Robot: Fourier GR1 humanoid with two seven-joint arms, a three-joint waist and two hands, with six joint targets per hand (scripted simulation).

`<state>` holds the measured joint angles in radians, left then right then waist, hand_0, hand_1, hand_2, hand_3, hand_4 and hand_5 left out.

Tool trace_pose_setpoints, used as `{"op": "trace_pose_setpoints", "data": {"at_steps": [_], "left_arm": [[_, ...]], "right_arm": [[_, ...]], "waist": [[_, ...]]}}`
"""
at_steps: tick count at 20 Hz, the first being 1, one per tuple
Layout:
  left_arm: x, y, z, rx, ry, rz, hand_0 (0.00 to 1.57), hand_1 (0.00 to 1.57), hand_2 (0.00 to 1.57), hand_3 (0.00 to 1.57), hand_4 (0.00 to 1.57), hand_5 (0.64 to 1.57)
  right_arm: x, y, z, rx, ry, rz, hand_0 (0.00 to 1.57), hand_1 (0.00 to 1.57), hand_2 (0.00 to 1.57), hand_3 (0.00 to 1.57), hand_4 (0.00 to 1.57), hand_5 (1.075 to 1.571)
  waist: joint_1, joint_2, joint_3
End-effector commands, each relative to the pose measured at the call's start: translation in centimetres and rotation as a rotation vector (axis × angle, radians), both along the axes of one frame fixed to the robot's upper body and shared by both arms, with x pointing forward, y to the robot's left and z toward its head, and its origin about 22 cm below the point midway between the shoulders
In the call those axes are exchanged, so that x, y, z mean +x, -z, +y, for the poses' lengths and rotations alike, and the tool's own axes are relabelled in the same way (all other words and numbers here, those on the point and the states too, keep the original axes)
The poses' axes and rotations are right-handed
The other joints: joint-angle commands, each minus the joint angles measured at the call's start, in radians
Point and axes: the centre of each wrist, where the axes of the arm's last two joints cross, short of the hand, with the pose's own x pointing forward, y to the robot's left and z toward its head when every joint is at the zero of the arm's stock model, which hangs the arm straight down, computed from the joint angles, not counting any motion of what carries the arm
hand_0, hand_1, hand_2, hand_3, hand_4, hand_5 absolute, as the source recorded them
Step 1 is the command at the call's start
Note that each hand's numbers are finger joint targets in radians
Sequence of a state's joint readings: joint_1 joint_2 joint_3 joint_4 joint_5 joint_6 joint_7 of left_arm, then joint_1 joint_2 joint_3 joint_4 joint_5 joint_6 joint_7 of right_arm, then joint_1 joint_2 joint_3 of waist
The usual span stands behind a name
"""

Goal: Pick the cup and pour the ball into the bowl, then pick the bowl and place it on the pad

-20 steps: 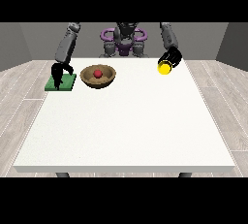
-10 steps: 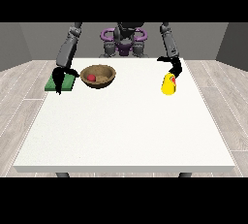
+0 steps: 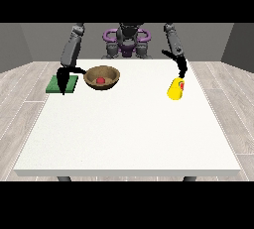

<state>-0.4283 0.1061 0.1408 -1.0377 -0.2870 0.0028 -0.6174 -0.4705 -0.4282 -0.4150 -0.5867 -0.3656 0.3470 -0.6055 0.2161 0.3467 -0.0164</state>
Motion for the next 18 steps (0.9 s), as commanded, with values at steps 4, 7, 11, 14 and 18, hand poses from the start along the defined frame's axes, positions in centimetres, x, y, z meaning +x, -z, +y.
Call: {"op": "trace_pose_setpoints", "data": {"at_steps": [4,7,11,14,18], "left_arm": [[-4.1,7.4,3.1,-0.04,-0.167,0.261,0.0,0.0,0.0,0.0,0.0,0.664],[-4.4,6.8,5.6,-0.037,-0.135,0.25,0.0,0.0,0.0,0.0,0.0,0.695],[-1.3,3.0,1.3,-0.04,-0.079,0.173,0.0,0.0,0.0,0.0,0.0,0.696],[-1.4,1.8,2.2,-0.028,-0.059,0.164,0.0,0.0,0.0,0.0,0.0,0.694],[-2.0,1.5,2.4,-0.031,-0.024,0.122,0.0,0.0,0.0,0.0,0.0,0.701]], "right_arm": [[1.4,2.1,8.0,0.03,-0.148,0.217,0.0,0.0,0.0,0.0,0.0,1.57],[0.9,3.6,9.3,0.058,-0.15,0.268,0.0,0.0,0.0,0.0,0.0,1.57],[1.1,4.8,9.9,0.099,-0.113,0.253,0.0,0.0,0.0,0.0,0.0,1.57],[1.0,5.6,10.6,0.128,-0.101,0.268,0.0,0.0,0.0,0.0,0.0,1.571],[1.9,5.0,10.3,0.135,-0.05,0.236,0.0,0.0,0.0,0.0,0.0,1.569]], "waist": [[-0.148,-0.274,0.0144],[-0.154,-0.251,0.0161],[-0.091,-0.178,0.0171],[-0.065,-0.186,0.0172],[-0.039,-0.146,0.0172]]}}
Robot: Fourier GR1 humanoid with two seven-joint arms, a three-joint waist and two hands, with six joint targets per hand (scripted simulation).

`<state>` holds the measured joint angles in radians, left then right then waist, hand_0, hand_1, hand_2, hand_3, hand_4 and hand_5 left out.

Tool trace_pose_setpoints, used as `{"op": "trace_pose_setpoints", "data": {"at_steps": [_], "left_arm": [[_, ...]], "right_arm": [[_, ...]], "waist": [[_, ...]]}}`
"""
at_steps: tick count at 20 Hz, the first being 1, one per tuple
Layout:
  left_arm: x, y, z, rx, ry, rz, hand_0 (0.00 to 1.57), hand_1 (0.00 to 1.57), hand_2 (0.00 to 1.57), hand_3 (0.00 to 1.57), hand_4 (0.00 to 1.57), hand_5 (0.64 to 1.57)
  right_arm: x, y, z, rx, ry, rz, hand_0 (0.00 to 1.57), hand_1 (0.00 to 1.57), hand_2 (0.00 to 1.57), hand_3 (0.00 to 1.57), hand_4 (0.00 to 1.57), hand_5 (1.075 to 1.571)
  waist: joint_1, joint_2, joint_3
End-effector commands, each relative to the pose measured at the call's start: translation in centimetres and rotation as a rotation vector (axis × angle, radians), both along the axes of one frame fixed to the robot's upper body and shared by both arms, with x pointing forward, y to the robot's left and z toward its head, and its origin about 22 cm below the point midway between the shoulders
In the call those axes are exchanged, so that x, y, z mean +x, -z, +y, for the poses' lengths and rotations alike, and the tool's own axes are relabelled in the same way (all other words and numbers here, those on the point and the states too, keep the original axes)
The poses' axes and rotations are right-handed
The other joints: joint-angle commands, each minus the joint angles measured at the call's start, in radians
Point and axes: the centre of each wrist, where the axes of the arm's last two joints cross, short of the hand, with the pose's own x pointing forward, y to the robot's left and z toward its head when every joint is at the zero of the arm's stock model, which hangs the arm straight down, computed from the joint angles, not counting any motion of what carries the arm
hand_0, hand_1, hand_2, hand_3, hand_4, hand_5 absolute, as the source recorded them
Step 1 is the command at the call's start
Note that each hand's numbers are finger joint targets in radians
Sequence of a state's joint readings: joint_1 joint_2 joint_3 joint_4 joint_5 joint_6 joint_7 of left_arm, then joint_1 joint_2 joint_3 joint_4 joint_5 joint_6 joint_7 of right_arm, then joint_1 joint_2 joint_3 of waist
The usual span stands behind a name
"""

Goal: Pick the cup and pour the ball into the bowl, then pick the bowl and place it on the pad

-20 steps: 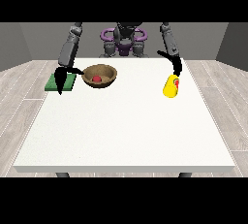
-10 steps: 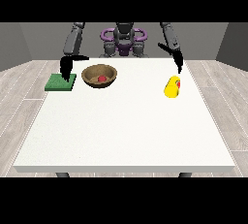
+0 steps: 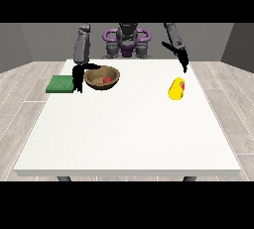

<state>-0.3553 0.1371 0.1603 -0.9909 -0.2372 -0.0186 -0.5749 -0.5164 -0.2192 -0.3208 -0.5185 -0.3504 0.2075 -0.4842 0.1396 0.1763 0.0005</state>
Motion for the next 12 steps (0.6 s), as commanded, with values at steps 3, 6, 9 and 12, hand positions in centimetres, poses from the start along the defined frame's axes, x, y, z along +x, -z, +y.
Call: {"op": "trace_pose_setpoints", "data": {"at_steps": [3,6,9,12], "left_arm": [[0.3,-3.2,0.3,0.02,0.072,-0.041,0.0,0.0,0.0,0.0,0.0,0.694],[0.6,-2.6,0.1,0.016,0.051,-0.076,0.0,0.0,0.0,0.0,0.0,0.683],[2.0,-4.6,-2.6,0.021,0.156,-0.138,0.0,0.0,0.0,0.0,0.0,0.701],[2.6,-6.0,-2.8,0.033,0.198,-0.182,0.0,0.0,0.0,0.0,0.0,0.714]], "right_arm": [[-0.4,1.2,0.0,0.038,0.088,0.018,0.0,0.0,0.0,0.0,0.0,1.569],[-1.0,2.0,0.5,0.035,0.113,0.157,0.0,0.0,0.0,0.0,0.47,1.551],[-3.1,3.2,-1.0,-0.331,0.065,0.282,1.57,1.57,1.57,1.57,1.01,1.532],[-6.4,3.6,-5.4,-0.633,0.096,0.303,1.57,1.57,1.57,1.57,1.2,1.559]], "waist": [[0.073,0.029,0.0009],[0.069,0.074,0.0003],[0.149,0.143,-0.0033],[0.206,0.191,-0.0086]]}}
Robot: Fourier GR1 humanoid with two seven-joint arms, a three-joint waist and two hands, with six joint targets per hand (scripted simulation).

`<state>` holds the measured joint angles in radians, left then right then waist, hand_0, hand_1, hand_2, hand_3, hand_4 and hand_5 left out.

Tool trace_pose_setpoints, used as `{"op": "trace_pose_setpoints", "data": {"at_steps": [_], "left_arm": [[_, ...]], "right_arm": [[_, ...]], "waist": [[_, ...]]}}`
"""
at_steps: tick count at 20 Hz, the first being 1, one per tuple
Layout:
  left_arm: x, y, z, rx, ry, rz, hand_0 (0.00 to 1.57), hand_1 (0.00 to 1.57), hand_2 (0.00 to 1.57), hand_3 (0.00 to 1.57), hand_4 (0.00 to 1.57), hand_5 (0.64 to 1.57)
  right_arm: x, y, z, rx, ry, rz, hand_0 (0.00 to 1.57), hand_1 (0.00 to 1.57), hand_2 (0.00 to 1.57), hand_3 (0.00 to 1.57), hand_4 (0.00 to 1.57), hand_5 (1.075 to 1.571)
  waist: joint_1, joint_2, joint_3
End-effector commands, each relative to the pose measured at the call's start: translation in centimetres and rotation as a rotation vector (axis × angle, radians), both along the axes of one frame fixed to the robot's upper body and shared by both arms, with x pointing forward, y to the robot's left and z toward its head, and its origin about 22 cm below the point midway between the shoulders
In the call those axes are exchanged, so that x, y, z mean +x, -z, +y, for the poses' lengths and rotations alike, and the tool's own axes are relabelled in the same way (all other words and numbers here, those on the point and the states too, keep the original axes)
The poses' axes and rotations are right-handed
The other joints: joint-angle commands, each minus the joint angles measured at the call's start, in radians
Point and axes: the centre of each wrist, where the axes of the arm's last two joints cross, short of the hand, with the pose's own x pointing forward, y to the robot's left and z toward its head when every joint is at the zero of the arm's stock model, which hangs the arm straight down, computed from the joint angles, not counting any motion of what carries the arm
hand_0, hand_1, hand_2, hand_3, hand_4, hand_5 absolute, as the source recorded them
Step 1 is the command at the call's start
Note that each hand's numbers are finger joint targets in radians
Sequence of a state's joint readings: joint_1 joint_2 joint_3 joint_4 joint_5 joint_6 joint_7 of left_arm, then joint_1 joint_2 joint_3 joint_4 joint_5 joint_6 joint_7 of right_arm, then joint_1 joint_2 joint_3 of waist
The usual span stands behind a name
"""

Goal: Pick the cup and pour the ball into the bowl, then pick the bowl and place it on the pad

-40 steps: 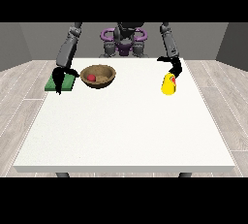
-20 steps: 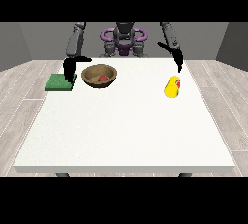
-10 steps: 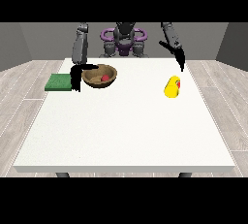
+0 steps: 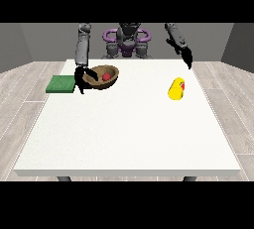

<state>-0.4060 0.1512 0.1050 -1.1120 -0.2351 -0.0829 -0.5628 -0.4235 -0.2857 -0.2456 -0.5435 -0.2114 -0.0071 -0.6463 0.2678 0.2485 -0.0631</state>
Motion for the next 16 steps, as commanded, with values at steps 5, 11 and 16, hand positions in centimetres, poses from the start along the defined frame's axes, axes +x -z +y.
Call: {"op": "trace_pose_setpoints", "data": {"at_steps": [5,11,16], "left_arm": [[1.6,-3.2,-2.2,0.029,0.076,-0.106,0.0,0.0,0.0,0.0,0.0,0.716],[1.9,-2.9,-3.8,0.026,0.127,-0.045,0.0,0.0,0.0,0.0,0.0,0.707],[1.5,-0.9,-3.9,0.018,0.106,0.033,0.0,0.0,0.0,0.0,0.0,0.707]], "right_arm": [[-6.6,2.1,-6.0,-0.511,0.154,0.323,1.57,1.57,1.57,1.57,1.3,1.568],[-5.5,-1.7,-9.3,-0.515,0.266,0.411,1.57,1.57,1.57,1.57,1.18,1.571],[-3.9,-4.4,-10.2,-0.505,0.284,0.551,1.57,1.57,1.57,1.57,1.18,1.57]], "waist": [[0.122,0.156,0.0513],[0.17,0.072,0.053],[0.165,-0.01,0.0554]]}}
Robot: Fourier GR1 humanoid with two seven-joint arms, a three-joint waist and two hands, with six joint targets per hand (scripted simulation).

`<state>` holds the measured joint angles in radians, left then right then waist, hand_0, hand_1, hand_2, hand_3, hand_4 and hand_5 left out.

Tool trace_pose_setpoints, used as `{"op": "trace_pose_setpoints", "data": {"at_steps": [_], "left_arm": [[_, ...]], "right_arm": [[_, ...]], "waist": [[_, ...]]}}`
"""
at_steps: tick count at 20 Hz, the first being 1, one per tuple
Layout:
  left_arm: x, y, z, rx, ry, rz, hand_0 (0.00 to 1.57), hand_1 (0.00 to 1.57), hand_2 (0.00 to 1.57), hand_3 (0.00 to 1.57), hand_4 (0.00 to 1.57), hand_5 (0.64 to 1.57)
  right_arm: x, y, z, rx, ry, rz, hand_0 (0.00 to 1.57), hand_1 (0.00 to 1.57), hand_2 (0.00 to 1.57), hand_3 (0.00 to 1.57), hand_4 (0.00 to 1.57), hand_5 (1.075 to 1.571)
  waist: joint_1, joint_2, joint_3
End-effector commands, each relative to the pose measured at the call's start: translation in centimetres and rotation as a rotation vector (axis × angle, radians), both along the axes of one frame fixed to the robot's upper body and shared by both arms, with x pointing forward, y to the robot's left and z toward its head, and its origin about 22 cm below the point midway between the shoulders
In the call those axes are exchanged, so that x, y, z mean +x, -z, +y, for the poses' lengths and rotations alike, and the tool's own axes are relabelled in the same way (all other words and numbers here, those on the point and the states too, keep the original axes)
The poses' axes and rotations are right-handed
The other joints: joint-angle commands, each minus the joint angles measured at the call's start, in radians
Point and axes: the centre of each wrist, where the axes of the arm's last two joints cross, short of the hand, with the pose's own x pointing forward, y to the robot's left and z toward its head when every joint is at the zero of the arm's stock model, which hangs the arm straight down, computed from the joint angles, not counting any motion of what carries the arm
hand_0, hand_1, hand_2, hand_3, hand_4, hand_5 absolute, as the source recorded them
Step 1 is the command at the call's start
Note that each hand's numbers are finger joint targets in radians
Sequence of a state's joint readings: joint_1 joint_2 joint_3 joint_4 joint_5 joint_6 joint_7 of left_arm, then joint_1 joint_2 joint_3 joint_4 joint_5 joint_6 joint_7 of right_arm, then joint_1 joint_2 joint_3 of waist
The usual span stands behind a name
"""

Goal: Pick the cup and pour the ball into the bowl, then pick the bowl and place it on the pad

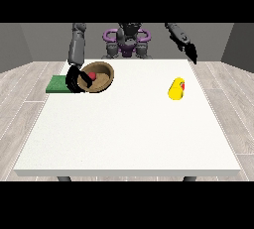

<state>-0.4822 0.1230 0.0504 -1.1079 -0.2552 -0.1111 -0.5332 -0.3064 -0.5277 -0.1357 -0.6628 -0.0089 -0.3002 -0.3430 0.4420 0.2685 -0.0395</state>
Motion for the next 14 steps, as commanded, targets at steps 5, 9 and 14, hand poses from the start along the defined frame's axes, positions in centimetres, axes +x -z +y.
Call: {"op": "trace_pose_setpoints", "data": {"at_steps": [5,9,14], "left_arm": [[-1.4,4.7,1.1,-0.037,-0.093,0.181,0.0,0.0,0.0,0.0,0.0,0.724],[-2.5,6.8,2.9,-0.058,-0.165,0.24,0.0,0.0,0.0,0.0,0.0,0.732],[-4.7,9.1,6.0,-0.054,-0.266,0.29,0.0,0.0,0.0,0.0,0.0,0.717]], "right_arm": [[0.0,-7.7,-5.9,-0.258,0.01,0.373,1.57,1.57,1.57,1.57,1.42,1.562],[1.3,-14.1,-7.0,-0.437,-0.075,0.477,1.57,1.57,1.57,1.57,1.57,1.561],[5.4,-17.5,-1.6,-0.481,-0.174,0.503,1.57,1.57,1.57,1.57,1.57,1.554]], "waist": [[-0.114,-0.141,0.0285],[-0.192,-0.226,0.0321],[-0.255,-0.27,0.0378]]}}
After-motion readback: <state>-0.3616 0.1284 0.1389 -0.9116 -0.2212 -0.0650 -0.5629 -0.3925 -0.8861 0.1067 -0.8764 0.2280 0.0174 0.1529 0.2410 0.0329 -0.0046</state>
